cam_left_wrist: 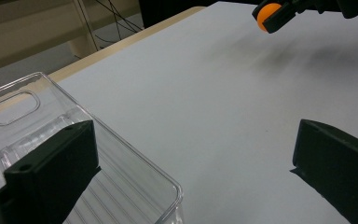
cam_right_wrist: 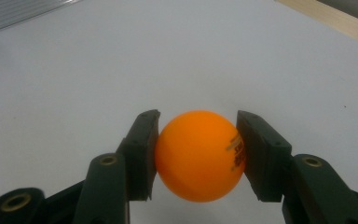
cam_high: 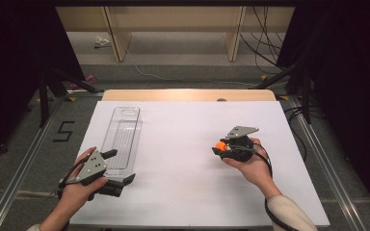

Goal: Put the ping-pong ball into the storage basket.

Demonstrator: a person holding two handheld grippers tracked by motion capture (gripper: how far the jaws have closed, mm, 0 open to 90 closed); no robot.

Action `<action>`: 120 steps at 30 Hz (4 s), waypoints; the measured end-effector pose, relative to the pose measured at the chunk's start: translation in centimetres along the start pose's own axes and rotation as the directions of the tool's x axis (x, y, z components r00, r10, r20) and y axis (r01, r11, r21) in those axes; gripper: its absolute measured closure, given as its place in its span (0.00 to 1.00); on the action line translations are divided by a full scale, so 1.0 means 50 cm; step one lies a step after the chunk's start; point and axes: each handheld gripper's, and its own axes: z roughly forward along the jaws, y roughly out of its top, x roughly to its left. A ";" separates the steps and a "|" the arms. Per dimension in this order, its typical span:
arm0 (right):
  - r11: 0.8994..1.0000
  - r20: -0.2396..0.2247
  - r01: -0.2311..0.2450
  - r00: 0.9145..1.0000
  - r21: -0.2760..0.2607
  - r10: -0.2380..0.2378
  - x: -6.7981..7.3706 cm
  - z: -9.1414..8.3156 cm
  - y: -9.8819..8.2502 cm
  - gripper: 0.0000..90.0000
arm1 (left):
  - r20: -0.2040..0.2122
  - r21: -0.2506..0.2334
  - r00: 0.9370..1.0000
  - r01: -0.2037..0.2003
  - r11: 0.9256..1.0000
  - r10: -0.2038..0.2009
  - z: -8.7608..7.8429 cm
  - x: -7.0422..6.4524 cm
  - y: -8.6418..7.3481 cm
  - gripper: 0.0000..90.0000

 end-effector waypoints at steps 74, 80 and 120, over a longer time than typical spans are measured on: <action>0.998 -0.042 0.046 0.998 -0.031 -0.047 0.043 0.050 0.051 0.57 | 0.003 0.001 1.000 0.002 1.000 -0.002 -0.001 0.000 0.000 0.00; 0.998 -0.046 0.048 0.998 -0.033 -0.049 0.047 0.054 0.056 0.57 | 0.004 0.001 1.000 0.001 1.000 -0.001 -0.001 0.000 0.000 0.00; 0.996 -0.074 0.069 0.995 -0.050 -0.073 0.072 0.088 0.089 0.57 | 0.004 0.000 1.000 0.003 1.000 -0.003 -0.002 0.000 0.001 0.00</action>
